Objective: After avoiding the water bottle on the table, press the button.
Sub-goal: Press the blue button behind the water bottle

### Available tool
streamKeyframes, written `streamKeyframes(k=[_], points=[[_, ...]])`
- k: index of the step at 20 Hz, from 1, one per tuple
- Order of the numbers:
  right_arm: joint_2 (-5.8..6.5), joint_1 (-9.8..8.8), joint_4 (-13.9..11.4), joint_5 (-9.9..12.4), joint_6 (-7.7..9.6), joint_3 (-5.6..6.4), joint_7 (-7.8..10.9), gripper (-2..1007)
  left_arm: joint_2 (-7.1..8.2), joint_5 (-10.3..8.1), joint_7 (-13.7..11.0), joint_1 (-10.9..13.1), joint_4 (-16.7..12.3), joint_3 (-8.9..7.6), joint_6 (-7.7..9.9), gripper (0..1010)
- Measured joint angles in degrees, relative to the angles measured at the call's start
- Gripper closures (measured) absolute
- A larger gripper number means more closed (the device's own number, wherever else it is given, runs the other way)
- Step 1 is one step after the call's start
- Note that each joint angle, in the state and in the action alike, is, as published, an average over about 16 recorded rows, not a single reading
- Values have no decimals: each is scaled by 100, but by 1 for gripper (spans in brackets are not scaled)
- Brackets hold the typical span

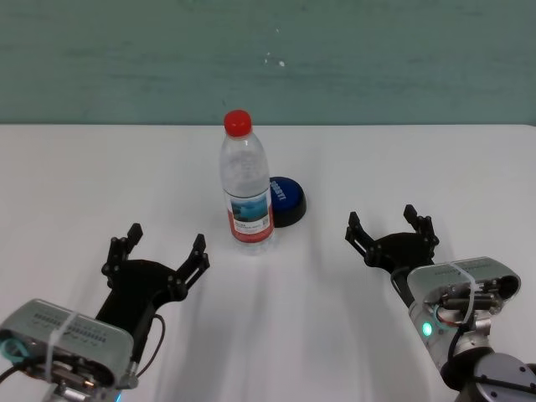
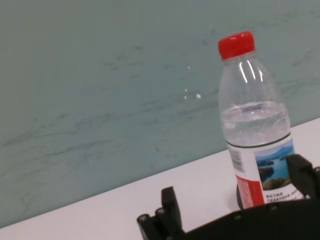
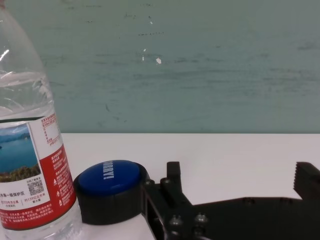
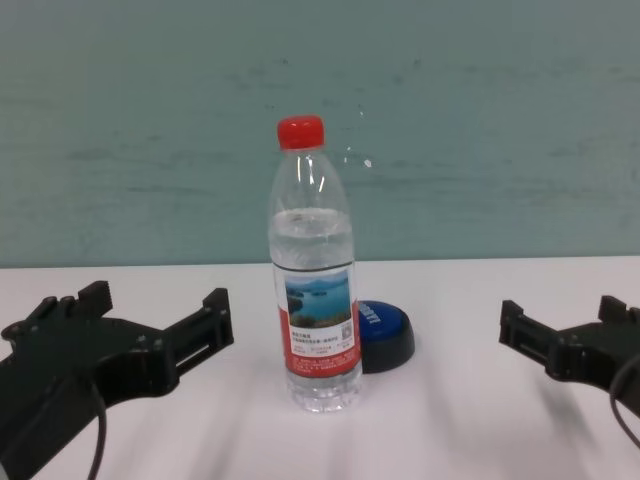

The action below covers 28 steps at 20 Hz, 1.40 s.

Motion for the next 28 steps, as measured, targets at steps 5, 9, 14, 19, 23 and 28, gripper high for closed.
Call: streamKeyframes(k=[5, 9, 14, 19, 23, 28], points=[[76, -135, -24, -60, 21, -95, 221, 1, 0, 0, 1, 0, 0, 0, 0, 10], [163, -255, -99, -112, 34, -148, 468, 1, 0, 0, 1, 0, 0, 0, 0, 10], [280, -369, -270, -181, 49, -156, 818, 1, 0, 0, 1, 0, 0, 0, 0, 10], [344, -393, -561, -181, 98, -36, 1073, 1, 0, 0, 0, 0, 0, 0, 0, 10], [396, -385, -841, -139, 191, 68, 1261, 1, 0, 0, 0, 0, 0, 0, 0, 10], [507, -418, -1216, 4, 379, 175, 1506, 1, 0, 0, 0, 0, 0, 0, 0, 10]])
